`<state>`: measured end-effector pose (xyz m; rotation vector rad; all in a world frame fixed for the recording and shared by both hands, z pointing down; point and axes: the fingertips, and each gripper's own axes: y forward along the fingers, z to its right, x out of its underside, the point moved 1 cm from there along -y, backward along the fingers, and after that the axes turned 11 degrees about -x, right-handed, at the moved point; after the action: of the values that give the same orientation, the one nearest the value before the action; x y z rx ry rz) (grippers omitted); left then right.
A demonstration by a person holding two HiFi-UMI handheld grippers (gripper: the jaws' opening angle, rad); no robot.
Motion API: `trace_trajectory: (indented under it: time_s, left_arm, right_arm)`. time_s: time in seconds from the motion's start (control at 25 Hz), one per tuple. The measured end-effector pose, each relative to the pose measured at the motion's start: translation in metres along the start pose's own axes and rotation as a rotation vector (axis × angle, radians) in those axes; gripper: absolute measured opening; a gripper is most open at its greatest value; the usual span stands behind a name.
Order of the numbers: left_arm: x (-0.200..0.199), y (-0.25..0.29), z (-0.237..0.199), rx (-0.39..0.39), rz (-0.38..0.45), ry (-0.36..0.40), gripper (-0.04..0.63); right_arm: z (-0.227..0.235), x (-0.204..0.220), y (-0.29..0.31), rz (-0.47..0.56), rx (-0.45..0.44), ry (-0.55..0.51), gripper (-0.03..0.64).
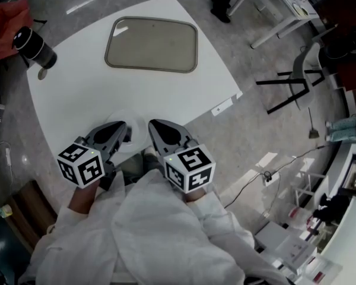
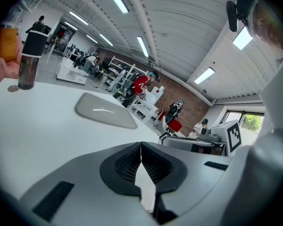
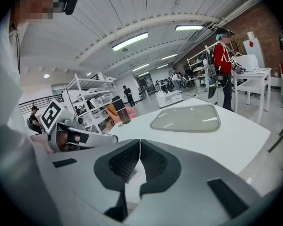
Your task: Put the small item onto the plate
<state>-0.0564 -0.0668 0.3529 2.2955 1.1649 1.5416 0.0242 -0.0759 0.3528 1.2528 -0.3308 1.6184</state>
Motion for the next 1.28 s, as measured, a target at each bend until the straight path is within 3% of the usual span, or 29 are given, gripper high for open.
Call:
trace_trajectory:
  time_s: [0.4,0.64,0.96,1.28]
  left_arm:
    - [0.019,-0.011,-0.038,-0.042,-0.066,-0.078,0.011]
    - [0.027,-0.011,-0.058,-0.051,-0.1,-0.097,0.011]
    - [0.047,-0.012,-0.081,-0.126,-0.125,-0.18,0.011]
    - [0.072,-0.001,-0.099,-0.154,-0.183,-0.19,0.012]
  right_arm:
    - [-0.017,0.026,0.019,-0.067,-0.034,0.075,0.015]
    - [-0.013,0.038,0.03,-0.085,-0.008,0.109,0.017]
    - [-0.005,0.06,0.029,-0.109,0.041,0.155,0.017]
    - [0.01,0.086,0.035,-0.148,0.075,0.223,0.017]
